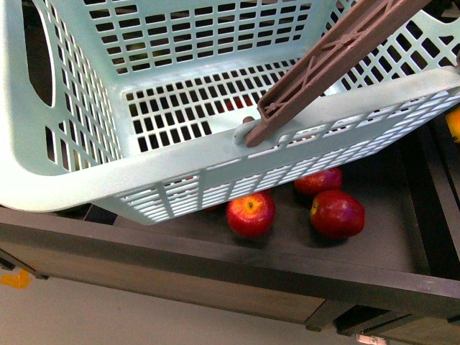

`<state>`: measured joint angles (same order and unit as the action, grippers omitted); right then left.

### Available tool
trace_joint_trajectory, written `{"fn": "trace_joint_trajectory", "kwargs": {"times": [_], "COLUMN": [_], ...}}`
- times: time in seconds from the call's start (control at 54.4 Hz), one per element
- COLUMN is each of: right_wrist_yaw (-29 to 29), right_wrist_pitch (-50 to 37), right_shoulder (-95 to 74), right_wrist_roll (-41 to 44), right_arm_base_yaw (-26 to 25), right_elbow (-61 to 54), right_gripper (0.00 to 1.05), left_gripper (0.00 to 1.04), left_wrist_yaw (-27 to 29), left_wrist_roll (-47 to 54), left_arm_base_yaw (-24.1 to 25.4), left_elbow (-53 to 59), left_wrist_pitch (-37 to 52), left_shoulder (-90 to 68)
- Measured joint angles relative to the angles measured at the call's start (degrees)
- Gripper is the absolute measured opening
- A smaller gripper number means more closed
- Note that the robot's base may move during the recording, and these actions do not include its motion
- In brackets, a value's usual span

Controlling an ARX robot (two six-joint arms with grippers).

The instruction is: Pick mango and avocado into basket

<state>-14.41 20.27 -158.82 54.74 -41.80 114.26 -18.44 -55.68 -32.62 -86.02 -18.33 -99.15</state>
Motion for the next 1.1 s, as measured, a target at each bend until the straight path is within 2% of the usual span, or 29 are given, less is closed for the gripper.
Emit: {"fn": "trace_joint_trajectory", "kwargs": {"times": [0.294, 0.46, 0.57, 0.809, 1.011, 1.103], "right_wrist_yaw": [-14.4, -29.6, -34.6, -38.8, -38.9, -37.7], "right_wrist_pitch": [-11.4, -16.7, -19.2, -24.0, -28.9, -32.5], "right_shoulder": [20.9, 39.6, 48.2, 61.4, 70.4, 73.8], "right_wrist_roll": [-4.5, -9.7, -12.5, -18.4, -24.5, -28.2], "right_arm_base_yaw": [-1.7, -2.1, -1.9, 0.5, 6.6, 11.0], "right_elbow": [-22.1, -39.7, -46.3, -55.0, -61.3, -63.6], "right_gripper": [0.62, 0.62, 0.62, 0.62, 0.62, 0.62], "left_gripper": [0.16, 0.16, 0.16, 0.16, 0.16, 0.16], "left_wrist_yaw": [0.0, 0.0, 0.0, 0.0, 0.0, 0.0], "left_wrist_roll": [0.0, 0.0, 0.0, 0.0, 0.0, 0.0], "left_arm_base_yaw": [0.0, 0.0, 0.0, 0.0, 0.0, 0.0], "left_elbow": [0.0, 0.0, 0.0, 0.0, 0.0, 0.0], "left_wrist_pitch": [0.0, 0.0, 0.0, 0.0, 0.0, 0.0], "left_shoulder": [0.0, 0.0, 0.0, 0.0, 0.0, 0.0]}}
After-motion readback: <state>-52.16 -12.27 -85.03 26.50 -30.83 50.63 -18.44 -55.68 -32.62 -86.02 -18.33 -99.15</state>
